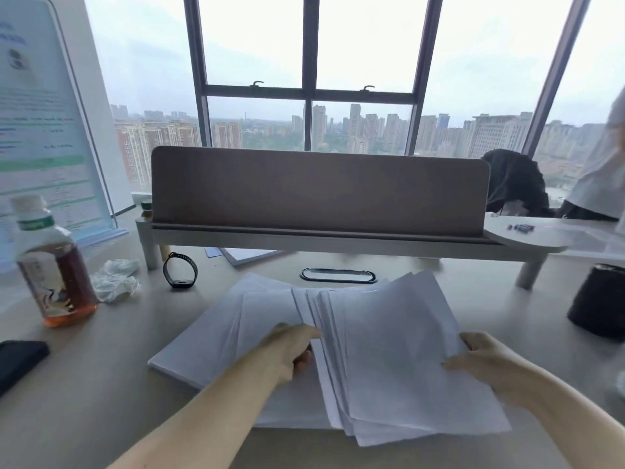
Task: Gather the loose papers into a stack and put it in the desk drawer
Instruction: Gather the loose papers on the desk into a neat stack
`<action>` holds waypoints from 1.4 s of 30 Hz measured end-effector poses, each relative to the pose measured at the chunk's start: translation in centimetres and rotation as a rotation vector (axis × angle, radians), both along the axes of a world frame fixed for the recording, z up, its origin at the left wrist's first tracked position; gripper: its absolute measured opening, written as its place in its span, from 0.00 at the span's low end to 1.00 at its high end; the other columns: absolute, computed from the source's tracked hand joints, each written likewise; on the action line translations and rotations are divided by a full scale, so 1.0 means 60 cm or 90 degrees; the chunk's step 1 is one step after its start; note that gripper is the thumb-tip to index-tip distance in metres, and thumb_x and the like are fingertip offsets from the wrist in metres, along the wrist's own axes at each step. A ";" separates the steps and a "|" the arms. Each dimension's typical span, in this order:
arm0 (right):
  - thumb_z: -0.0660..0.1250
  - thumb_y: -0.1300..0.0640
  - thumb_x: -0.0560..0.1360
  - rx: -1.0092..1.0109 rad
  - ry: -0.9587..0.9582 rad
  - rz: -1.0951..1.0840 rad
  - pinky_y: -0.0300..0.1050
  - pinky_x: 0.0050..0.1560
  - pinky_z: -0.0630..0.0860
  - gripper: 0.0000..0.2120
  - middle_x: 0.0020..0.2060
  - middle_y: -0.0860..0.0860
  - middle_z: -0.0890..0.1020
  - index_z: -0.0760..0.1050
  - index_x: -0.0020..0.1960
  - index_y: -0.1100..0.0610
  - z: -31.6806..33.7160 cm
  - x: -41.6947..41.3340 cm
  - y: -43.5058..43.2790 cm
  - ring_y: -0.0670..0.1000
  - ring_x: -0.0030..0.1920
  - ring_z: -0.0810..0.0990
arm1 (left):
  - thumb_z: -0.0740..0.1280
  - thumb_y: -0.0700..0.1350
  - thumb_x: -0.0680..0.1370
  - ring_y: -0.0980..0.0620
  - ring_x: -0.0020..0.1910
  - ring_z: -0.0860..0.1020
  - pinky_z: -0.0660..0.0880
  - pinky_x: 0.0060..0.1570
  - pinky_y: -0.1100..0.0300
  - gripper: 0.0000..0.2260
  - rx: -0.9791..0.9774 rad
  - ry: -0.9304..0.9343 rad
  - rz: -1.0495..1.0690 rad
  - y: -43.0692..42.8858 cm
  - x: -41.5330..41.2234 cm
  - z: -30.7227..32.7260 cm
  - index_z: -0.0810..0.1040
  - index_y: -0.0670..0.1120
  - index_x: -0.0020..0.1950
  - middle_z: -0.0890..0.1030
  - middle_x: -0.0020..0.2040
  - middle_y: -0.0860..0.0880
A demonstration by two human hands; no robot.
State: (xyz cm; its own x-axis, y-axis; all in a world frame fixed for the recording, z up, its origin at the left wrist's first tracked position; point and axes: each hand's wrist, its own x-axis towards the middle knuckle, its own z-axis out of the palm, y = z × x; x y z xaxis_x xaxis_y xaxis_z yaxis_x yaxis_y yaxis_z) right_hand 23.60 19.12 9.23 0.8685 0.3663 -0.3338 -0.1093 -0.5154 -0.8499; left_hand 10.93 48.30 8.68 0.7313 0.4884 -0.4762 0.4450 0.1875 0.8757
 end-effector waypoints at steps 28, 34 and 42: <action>0.80 0.65 0.69 -0.005 -0.017 0.046 0.44 0.36 0.84 0.12 0.45 0.65 0.89 0.86 0.50 0.69 -0.010 -0.066 0.246 0.63 0.44 0.90 | 0.79 0.47 0.73 0.45 0.54 0.75 0.70 0.58 0.56 0.18 0.152 0.036 0.048 0.167 -0.093 0.031 0.78 0.41 0.57 0.76 0.54 0.43; 0.80 0.66 0.69 0.020 0.033 0.046 0.57 0.54 0.86 0.12 0.45 0.64 0.90 0.86 0.50 0.70 -0.007 -0.080 0.270 0.65 0.49 0.89 | 0.77 0.45 0.75 0.48 0.48 0.79 0.76 0.52 0.61 0.11 0.199 0.099 -0.037 0.179 -0.099 0.036 0.78 0.41 0.47 0.81 0.50 0.44; 0.80 0.65 0.68 0.049 0.065 0.049 0.60 0.60 0.83 0.13 0.47 0.63 0.90 0.86 0.51 0.68 -0.011 -0.096 0.318 0.65 0.51 0.89 | 0.71 0.40 0.76 0.41 0.56 0.80 0.79 0.59 0.52 0.15 0.342 0.045 -0.155 0.203 -0.106 0.043 0.72 0.48 0.59 0.81 0.58 0.43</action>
State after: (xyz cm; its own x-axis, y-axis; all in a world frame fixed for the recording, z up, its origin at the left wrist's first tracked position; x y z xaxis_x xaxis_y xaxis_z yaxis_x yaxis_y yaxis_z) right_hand 17.85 38.20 8.60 0.8000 0.4581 -0.3875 -0.1601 -0.4595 -0.8736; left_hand 4.56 60.46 11.23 0.8279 0.4965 -0.2610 0.4807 -0.3883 0.7862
